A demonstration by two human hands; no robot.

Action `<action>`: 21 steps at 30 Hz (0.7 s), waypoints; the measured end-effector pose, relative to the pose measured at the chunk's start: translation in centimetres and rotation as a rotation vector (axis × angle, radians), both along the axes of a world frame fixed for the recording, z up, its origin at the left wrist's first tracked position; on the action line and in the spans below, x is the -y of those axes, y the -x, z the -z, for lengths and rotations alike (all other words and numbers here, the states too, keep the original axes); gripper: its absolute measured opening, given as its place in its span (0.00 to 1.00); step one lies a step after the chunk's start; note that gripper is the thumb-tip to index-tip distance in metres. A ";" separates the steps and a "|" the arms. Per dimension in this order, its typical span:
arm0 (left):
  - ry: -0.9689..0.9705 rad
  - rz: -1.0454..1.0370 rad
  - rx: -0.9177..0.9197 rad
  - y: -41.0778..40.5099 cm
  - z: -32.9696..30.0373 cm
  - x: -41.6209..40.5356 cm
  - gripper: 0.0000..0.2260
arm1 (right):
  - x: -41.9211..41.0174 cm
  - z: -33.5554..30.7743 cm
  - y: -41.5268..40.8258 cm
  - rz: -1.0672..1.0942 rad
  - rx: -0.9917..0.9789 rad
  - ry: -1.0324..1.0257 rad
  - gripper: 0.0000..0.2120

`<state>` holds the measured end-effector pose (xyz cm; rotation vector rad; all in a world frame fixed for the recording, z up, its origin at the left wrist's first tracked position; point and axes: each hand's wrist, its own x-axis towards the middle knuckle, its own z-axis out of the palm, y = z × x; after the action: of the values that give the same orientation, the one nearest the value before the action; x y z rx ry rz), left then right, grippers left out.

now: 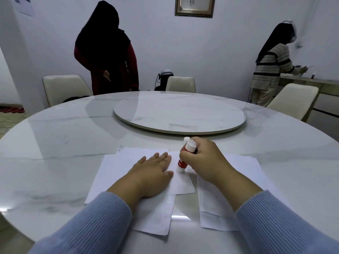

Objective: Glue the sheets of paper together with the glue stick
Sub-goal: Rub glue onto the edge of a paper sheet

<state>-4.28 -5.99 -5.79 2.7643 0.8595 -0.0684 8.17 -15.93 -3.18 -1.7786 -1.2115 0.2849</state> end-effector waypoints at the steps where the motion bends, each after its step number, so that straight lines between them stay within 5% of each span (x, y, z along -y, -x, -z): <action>1: 0.002 -0.001 0.000 0.0 0.0 0.0 0.25 | 0.4 -0.1 0.2 -0.004 0.025 0.003 0.09; 7: 0.000 -0.006 0.004 0.0 0.1 0.1 0.25 | 1.6 0.0 0.8 -0.068 0.048 0.007 0.11; 11: 0.001 -0.002 0.010 0.0 0.0 0.1 0.25 | 1.8 -0.3 0.0 -0.127 -0.247 0.027 0.05; 14: 0.038 0.037 -0.036 0.3 -0.7 0.0 0.25 | 2.1 -0.7 -1.6 -0.005 -0.627 -0.345 0.05; 17: 0.017 0.106 -0.186 1.7 -2.5 -0.8 0.27 | 2.4 -0.6 -2.7 0.145 -0.695 -0.546 0.05; 21: -0.049 -0.262 -0.099 2.5 -2.2 -1.9 0.26 | 2.2 -0.5 -2.6 0.222 -0.666 -0.560 0.06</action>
<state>-6.81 -4.05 -3.57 2.6844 1.2574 -0.1396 10.82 -18.08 -2.70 -1.1679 -0.5346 0.3321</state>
